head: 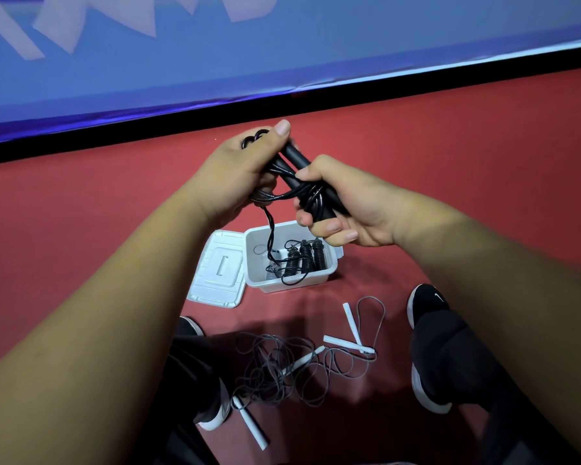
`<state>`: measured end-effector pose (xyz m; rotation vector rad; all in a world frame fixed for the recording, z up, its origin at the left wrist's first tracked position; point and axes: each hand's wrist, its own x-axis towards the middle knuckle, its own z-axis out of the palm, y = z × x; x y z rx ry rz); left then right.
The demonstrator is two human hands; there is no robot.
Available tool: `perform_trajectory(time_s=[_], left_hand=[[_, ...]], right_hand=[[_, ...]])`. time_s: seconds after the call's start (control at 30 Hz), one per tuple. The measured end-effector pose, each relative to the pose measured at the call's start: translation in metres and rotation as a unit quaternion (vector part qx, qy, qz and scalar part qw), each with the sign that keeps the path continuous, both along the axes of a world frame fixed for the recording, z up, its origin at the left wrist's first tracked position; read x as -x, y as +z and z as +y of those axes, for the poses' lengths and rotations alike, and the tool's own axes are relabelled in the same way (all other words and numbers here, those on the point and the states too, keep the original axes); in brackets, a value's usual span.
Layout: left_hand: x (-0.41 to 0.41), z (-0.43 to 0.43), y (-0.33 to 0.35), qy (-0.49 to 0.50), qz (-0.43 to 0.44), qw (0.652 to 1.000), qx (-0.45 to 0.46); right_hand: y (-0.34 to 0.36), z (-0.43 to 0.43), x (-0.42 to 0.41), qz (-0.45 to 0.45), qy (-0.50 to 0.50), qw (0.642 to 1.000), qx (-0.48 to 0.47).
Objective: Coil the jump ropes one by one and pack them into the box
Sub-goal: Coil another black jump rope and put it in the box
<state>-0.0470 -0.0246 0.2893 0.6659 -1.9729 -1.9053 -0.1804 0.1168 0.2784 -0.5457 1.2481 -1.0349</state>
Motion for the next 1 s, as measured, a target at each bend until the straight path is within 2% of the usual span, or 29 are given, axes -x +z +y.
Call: perform_trajectory(time_s=[0.23,0.37,0.6,0.83,1.0], left_hand=[[0.001,-0.002,0.003,0.055,0.029,0.997,0.037],[0.001,-0.001,0.003,0.045,0.026,0.997,0.057],[0.003,-0.003,0.005,0.055,0.016,0.996,0.071],[0.001,-0.002,0.011,0.053,0.013,0.995,0.087],[0.001,0.000,0.010,0.039,0.011,0.997,0.063]], right_hand=[[0.007,-0.001,0.000,-0.039,-0.032,0.998,0.029],[0.008,0.001,0.002,-0.058,-0.018,0.998,0.006],[0.004,-0.003,-0.003,-0.089,-0.032,0.995,0.033],[0.006,-0.004,-0.002,-0.028,-0.040,0.998,0.037],[0.006,-0.005,-0.003,-0.043,-0.063,0.996,0.038]])
